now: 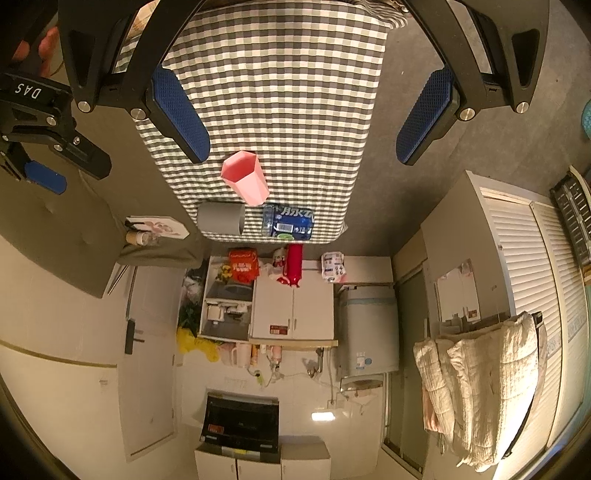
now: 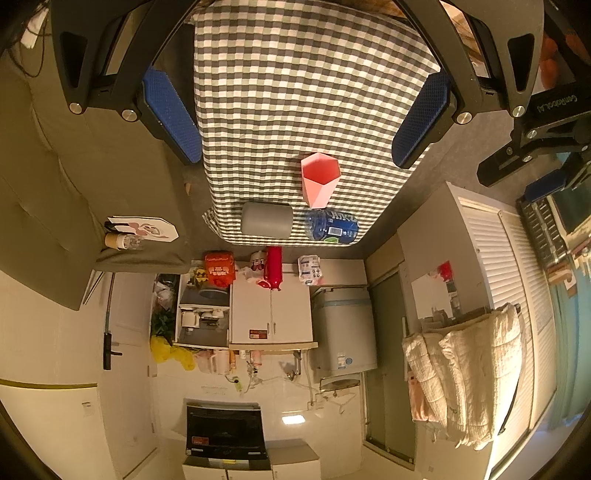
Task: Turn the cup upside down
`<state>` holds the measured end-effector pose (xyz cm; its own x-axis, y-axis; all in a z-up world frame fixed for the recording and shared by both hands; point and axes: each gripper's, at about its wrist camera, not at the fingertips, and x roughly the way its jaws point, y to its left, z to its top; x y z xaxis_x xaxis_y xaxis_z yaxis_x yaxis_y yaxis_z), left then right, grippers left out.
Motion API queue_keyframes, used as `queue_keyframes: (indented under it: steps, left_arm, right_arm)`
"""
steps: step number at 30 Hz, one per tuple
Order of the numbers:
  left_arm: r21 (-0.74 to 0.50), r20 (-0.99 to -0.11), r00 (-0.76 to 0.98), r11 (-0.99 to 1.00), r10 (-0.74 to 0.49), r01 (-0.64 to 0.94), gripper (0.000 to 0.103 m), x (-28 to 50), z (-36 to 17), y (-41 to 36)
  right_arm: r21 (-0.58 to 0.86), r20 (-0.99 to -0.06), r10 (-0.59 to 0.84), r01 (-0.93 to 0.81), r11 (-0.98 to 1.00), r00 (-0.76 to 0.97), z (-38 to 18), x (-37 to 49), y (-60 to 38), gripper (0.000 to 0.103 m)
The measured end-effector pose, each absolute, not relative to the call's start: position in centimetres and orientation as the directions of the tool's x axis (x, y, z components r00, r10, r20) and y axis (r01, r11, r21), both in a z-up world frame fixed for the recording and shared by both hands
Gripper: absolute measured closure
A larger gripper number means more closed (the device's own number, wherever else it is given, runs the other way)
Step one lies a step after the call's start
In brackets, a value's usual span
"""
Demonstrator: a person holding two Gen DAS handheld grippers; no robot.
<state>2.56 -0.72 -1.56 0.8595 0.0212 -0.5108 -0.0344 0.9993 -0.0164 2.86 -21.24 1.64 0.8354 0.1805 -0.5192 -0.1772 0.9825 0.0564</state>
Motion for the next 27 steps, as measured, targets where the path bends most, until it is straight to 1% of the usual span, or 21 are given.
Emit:
queue_keyframes:
  steps: [5,9,11,14,18,24,27]
  left_arm:
    - [-0.017,-0.551,0.834,0.999,0.031,-0.049,0.0,4.9,-2.7,-0.9]
    - [-0.002,-0.6,0.798,0.997,0.06,-0.077,0.0,7.9,-4.3,-0.7]
    - [0.001,-0.624,0.778,0.996,0.075,-0.095,0.0,9.9,-5.3,-0.3]
    - [0.003,-0.655,0.75,0.993,0.091,-0.118,0.0,12.5,-6.6,0.3]
    - [0.021,-0.687,0.716,0.987,0.128,-0.156,0.0,16.2,-8.3,1.2]
    - [0.034,-0.722,0.673,0.98,0.16,-0.196,0.0,22.0,-11.0,2.4]
    - [0.026,-0.744,0.651,0.979,0.153,-0.2,0.0,24.0,-12.5,2.9]
  right_arm:
    - [0.026,-0.554,0.197,-0.22,0.975,0.809,0.9,6.1,-21.9,0.0]
    - [-0.039,-0.586,0.198,-0.271,0.962,0.786,0.1,10.3,-22.4,0.0]
    - [-0.073,-0.618,0.197,-0.305,0.949,0.761,-0.4,13.4,-22.6,0.0]
    - [-0.141,-0.64,0.167,-0.329,0.934,0.75,-1.6,18.0,-22.8,0.0]
    - [-0.212,-0.68,0.136,-0.371,0.904,0.72,-3.9,24.8,-22.6,0.0]
    - [-0.314,-0.739,0.149,-0.532,0.787,0.657,-8.5,33.1,-20.2,0.0]
    - [-0.299,-0.789,0.149,-0.584,0.755,0.596,-11.3,37.5,-19.4,0.0]
